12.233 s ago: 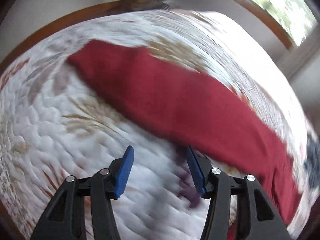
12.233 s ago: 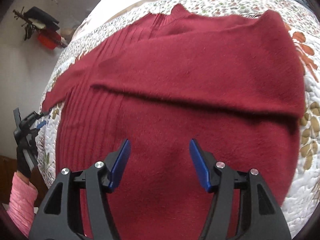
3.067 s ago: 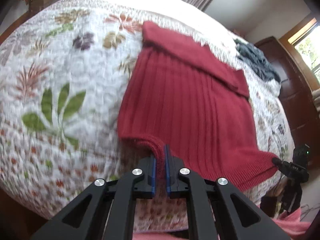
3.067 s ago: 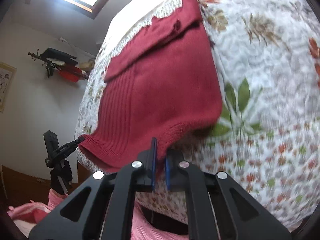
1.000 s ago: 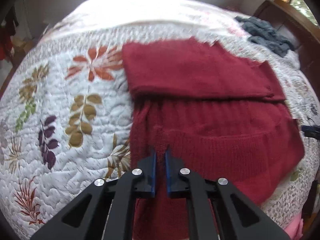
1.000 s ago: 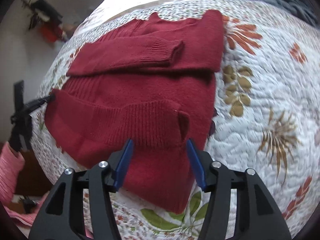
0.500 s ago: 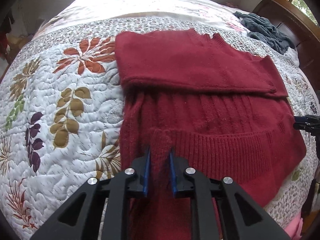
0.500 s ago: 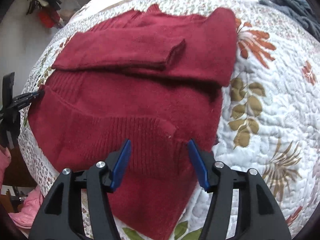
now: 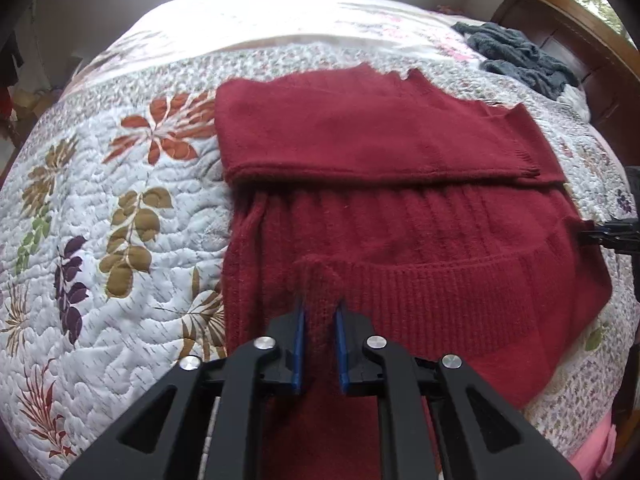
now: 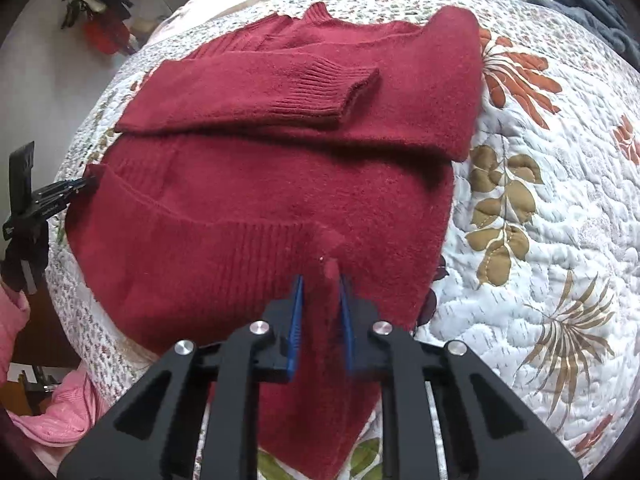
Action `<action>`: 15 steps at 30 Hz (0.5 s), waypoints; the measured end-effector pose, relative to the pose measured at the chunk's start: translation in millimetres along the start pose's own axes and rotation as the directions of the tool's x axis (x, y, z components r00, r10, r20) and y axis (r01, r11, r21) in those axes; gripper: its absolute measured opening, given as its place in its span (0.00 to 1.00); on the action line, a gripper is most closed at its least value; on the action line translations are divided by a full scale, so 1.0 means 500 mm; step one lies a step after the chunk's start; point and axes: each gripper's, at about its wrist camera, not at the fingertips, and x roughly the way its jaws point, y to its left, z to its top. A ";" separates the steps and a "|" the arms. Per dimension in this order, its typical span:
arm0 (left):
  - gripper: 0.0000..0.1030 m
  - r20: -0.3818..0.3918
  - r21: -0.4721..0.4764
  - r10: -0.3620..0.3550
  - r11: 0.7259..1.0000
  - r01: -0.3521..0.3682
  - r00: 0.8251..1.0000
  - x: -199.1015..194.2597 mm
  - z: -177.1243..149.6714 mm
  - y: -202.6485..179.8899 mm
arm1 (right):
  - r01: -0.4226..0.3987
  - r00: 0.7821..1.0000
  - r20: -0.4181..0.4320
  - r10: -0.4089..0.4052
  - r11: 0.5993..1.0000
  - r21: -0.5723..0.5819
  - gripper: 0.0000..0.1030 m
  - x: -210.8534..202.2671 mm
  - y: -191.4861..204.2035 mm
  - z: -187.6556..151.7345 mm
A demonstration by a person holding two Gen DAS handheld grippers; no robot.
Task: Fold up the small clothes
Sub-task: 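Carry the held hem over the sweater toward the collar with both grippers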
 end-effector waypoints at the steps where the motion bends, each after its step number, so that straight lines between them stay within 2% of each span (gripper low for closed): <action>1: 0.25 -0.009 -0.003 0.006 1.000 -0.006 1.000 0.007 0.001 0.002 | 0.001 1.000 -0.002 -0.001 1.000 0.004 0.23 0.004 0.002 -0.001; 2: 0.27 -0.014 -0.004 0.017 1.000 -0.017 1.000 0.013 0.000 0.003 | -0.009 1.000 -0.009 0.009 1.000 0.007 0.30 0.010 0.006 -0.001; 4: 0.27 -0.023 -0.008 0.021 1.000 -0.022 1.000 0.024 0.000 0.005 | 0.007 1.000 -0.018 -0.007 1.000 -0.013 0.26 0.021 0.017 -0.001; 5: 0.27 -0.022 -0.014 0.020 1.000 -0.021 1.000 0.025 -0.001 0.007 | 0.022 1.000 -0.020 -0.022 0.999 -0.025 0.13 0.022 0.024 -0.002; 6: 0.20 -0.016 -0.020 0.017 1.000 -0.017 1.000 0.022 -0.001 0.008 | 0.026 1.000 -0.017 -0.027 0.999 -0.030 0.05 0.020 0.027 -0.003; 7: 0.08 -0.011 -0.024 0.010 1.000 -0.010 1.000 0.018 -0.002 0.009 | 0.009 1.000 -0.008 -0.009 1.000 -0.023 0.05 0.013 0.027 -0.005; 9: 0.07 0.005 -0.025 0.008 1.000 -0.008 1.000 0.002 -0.004 0.008 | -0.022 0.999 0.028 0.023 1.000 -0.003 0.05 -0.011 0.027 -0.009; 15: 0.06 0.162 -0.011 -0.034 0.999 0.036 0.986 -0.118 -0.031 -0.016 | -0.104 0.984 0.145 0.103 0.995 0.003 0.05 -0.117 0.047 -0.041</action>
